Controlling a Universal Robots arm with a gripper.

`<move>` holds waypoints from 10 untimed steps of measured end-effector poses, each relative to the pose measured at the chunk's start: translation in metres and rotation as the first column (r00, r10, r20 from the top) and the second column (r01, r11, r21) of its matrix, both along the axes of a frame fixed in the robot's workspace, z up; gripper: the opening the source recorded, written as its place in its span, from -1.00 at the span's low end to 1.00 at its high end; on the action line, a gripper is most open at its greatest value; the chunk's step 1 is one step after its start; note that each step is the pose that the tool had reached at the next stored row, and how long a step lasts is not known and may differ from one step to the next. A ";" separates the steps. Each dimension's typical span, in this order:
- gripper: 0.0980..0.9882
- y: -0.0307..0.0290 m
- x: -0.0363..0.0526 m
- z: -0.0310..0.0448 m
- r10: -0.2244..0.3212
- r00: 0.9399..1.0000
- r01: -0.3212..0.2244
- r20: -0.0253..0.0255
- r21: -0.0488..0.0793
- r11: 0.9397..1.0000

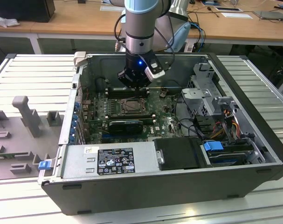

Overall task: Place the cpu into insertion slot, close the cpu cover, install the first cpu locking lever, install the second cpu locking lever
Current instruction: 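Install the first cpu locking lever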

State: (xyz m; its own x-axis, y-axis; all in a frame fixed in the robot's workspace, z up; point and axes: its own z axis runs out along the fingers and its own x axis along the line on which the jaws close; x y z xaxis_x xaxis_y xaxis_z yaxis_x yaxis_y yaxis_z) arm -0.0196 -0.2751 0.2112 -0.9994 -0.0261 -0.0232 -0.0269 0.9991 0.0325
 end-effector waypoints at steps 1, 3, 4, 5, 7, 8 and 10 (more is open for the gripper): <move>-0.98 0.0000 0.0000 0.0000 0.000 1.000 0.000 0.000 0.000 1.000; -0.98 0.0000 0.0001 0.0000 0.000 1.000 0.000 0.000 0.000 1.000; -0.98 0.0000 0.0001 0.0000 0.000 1.000 0.000 0.000 0.000 1.000; -0.98 0.0001 0.0002 -0.0002 0.000 1.000 0.000 0.000 -0.001 1.000; -0.98 0.0000 0.0002 -0.0005 0.000 1.000 0.000 0.000 -0.006 1.000; -0.98 0.0000 0.0002 -0.0006 0.000 1.000 0.000 0.000 -0.008 1.000; -0.98 0.0000 0.0002 -0.0010 0.000 1.000 0.000 0.000 -0.011 1.000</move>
